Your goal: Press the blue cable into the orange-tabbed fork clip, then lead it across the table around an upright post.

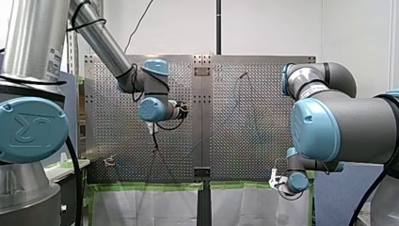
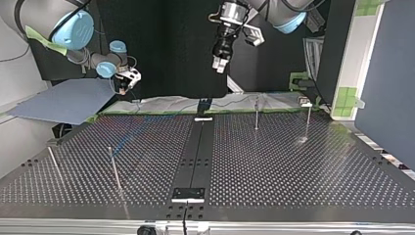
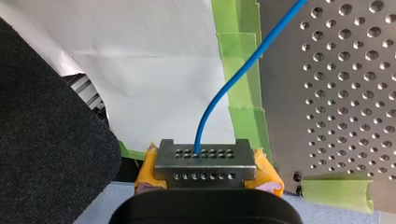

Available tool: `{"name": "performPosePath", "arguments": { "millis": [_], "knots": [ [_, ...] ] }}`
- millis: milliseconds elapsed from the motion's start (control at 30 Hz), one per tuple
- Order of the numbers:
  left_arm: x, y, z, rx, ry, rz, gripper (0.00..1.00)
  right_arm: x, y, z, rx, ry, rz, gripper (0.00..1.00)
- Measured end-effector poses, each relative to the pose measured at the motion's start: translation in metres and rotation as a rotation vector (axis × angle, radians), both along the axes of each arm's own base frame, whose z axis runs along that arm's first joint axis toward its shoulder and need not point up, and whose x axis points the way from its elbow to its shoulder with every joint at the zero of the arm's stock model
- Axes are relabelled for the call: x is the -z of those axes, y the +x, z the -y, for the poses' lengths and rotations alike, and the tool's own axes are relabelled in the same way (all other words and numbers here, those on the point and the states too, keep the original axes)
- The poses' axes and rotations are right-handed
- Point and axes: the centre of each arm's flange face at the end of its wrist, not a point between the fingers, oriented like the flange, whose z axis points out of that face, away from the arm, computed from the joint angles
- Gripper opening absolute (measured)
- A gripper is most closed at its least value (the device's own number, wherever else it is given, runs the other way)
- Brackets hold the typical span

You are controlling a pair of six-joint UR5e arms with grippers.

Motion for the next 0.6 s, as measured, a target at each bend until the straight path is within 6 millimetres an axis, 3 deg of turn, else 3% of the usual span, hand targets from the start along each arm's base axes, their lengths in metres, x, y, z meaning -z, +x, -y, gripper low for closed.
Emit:
{"name": "performPosePath", "arguments": {
  "millis": [367,600],
  "knots": [
    [0.035,-0.026,-0.026,0.025,0.049,-0.065,1.0,-0.002,-0.001,0.0,0.0,0.008,-0.012,0.0],
    [0.04,-0.031,-0.03,0.029,0.058,-0.078,1.0,-0.003,-0.001,0.0,0.001,0.009,-0.013,0.0]
  ]
}}
